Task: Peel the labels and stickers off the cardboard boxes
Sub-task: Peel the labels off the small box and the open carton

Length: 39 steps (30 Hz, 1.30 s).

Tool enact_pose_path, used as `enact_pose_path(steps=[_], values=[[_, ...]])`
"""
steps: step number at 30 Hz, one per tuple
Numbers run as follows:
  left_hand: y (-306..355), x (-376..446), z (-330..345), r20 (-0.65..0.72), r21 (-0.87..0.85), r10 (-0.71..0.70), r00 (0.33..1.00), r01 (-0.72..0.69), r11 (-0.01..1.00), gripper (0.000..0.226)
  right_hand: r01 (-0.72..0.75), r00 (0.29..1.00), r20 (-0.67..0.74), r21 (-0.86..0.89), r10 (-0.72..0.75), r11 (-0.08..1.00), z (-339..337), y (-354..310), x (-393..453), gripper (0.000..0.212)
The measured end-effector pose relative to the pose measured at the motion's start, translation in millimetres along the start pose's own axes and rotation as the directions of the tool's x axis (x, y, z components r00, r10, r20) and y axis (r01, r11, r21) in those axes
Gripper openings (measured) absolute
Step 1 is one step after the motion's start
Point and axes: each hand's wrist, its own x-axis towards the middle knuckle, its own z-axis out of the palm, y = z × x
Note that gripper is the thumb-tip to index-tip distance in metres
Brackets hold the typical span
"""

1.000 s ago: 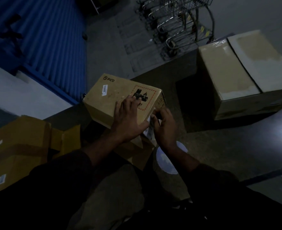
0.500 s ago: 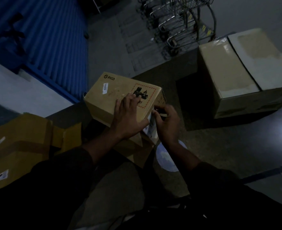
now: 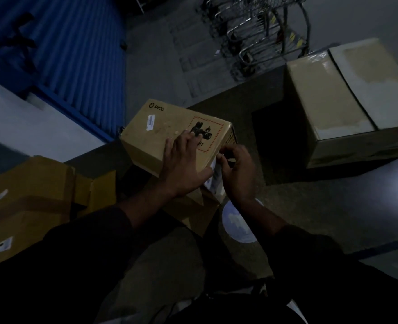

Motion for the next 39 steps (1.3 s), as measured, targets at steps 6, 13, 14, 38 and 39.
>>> enact_pose_path(steps=[6,13,14,38,39], values=[[0.7,0.4,-0.8,-0.003,-0.017,-0.002,1.000,0.001,1.000,0.095,0.047,0.998,0.034,-0.065,-0.045,0.997,2.7,2.6,-3.5,0.005],[-1.8,0.1,-1.0,-0.012,-0.049,0.002,1.000,-0.003,0.999,0.094,-0.110,0.994,-0.007,0.083,0.111,0.990,-0.3,4.1,-8.6,0.009],[-1.5,0.1,-1.4,-0.013,-0.054,0.002,1.000,-0.002,0.999,0.095,-0.112,0.994,-0.009,0.086,0.113,0.990,-1.2,2.8,-6.4,0.013],[-1.9,0.9,-1.0,-0.013,-0.057,-0.007,1.000,0.006,0.998,0.095,-0.116,0.992,0.051,0.035,0.114,0.993,-10.0,0.6,6.1,0.004],[-2.1,0.9,-1.0,-0.012,-0.063,-0.007,1.000,0.006,0.998,0.095,-0.132,0.990,0.057,0.041,0.130,0.990,-11.6,-0.7,5.4,0.007]])
